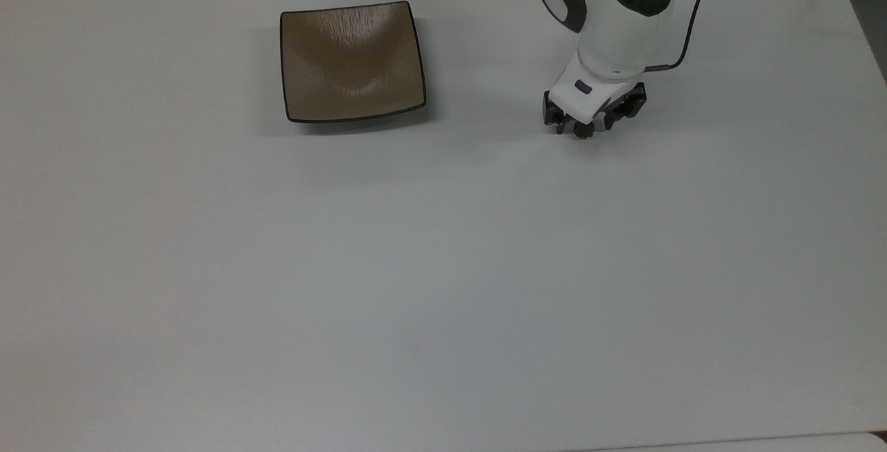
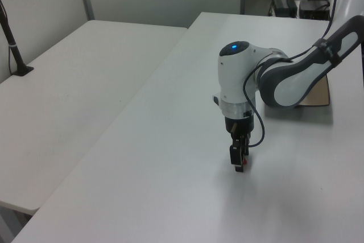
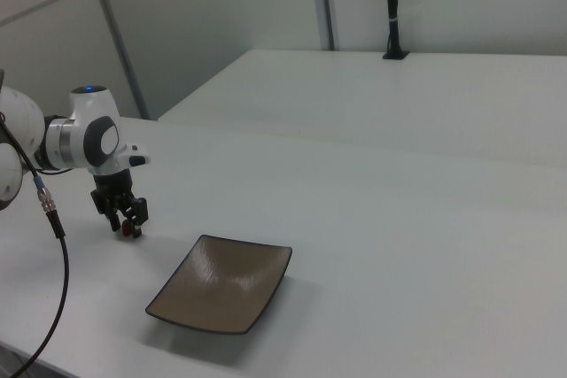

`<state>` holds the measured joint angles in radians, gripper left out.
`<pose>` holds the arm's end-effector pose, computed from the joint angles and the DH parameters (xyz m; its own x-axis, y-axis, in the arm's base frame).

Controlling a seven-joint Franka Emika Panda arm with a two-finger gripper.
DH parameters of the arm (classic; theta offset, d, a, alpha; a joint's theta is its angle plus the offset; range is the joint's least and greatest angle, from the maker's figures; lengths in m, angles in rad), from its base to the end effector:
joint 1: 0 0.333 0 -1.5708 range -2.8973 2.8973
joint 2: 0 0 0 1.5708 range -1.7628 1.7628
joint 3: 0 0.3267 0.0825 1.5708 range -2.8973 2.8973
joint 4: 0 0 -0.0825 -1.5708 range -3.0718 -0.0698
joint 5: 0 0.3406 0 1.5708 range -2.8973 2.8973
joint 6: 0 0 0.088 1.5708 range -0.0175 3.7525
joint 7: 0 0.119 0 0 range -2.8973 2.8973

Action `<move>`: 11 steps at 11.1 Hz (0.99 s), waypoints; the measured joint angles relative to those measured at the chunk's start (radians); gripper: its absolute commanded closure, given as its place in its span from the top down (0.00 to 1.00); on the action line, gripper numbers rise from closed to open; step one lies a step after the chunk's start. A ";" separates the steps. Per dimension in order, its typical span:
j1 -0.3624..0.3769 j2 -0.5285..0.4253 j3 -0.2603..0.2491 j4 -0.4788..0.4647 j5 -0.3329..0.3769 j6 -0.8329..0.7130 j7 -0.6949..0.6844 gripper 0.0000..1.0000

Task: Strawberries on a ceramic plate
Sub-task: 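Lift the strawberry and carry it over the brown square plate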

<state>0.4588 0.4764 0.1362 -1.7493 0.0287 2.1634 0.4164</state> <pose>0.5208 0.3437 0.3217 0.9847 0.1499 -0.0889 0.1456 -0.9879 -0.0537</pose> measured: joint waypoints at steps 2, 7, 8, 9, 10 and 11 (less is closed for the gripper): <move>-0.001 -0.003 -0.002 0.002 -0.004 0.000 0.000 0.13; -0.002 -0.009 -0.003 0.005 -0.005 0.000 -0.060 0.05; -0.005 -0.028 -0.003 0.007 -0.005 -0.007 -0.060 0.05; -0.013 -0.064 -0.003 0.013 -0.005 -0.040 -0.060 0.06; -0.020 -0.109 -0.003 0.018 -0.005 -0.078 -0.060 0.06; -0.033 -0.163 -0.004 0.019 -0.005 -0.119 -0.060 0.06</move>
<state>0.4258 0.3137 0.1320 -1.7302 0.0242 2.0442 0.3562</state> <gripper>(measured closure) 0.674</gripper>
